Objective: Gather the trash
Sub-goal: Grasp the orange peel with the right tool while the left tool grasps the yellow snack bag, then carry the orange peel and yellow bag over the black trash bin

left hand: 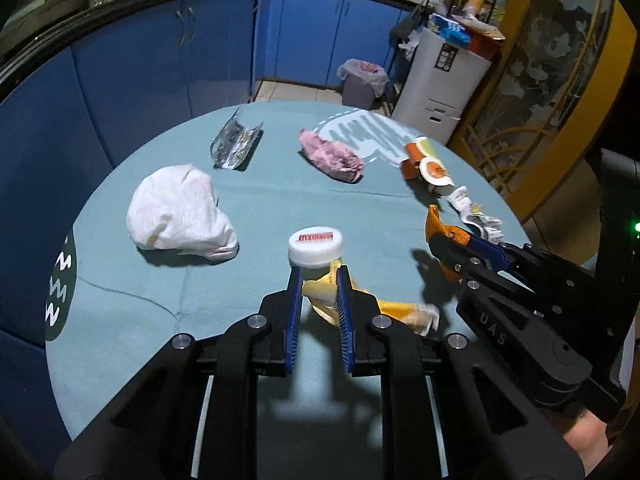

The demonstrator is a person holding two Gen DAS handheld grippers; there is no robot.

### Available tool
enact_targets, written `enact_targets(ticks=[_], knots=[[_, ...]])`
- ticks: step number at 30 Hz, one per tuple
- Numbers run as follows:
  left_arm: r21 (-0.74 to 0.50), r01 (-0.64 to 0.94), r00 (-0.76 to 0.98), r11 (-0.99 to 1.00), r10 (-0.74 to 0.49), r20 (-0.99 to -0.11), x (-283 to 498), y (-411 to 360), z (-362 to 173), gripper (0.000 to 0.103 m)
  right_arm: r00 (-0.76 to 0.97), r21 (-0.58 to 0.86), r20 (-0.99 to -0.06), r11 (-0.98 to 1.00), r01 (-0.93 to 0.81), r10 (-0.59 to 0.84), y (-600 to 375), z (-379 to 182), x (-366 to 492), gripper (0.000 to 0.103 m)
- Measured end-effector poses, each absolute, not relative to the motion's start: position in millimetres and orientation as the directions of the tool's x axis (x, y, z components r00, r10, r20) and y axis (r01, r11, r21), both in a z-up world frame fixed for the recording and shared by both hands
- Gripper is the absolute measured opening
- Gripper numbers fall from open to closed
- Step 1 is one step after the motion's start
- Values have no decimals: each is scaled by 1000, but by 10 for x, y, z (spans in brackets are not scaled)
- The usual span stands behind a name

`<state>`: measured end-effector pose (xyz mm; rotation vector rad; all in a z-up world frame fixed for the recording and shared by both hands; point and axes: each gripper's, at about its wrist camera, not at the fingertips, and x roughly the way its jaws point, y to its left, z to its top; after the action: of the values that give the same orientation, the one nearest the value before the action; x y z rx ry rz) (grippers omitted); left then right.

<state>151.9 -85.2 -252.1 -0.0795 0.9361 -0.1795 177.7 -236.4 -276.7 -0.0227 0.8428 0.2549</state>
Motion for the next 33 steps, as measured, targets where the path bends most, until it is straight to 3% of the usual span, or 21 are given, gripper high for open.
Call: enact_targets(ticks=[10,33], knots=[[-126,174,620,977,-208,-756,1470,-1118,-2279,18,688,90,-703,981,-170,183,-2677,-2566,1532,16],[-25,385,612,923,-275,-741,1369,-2663,-2165,18,755,153,-654,985,75,44,-3979,-2412,902,16]])
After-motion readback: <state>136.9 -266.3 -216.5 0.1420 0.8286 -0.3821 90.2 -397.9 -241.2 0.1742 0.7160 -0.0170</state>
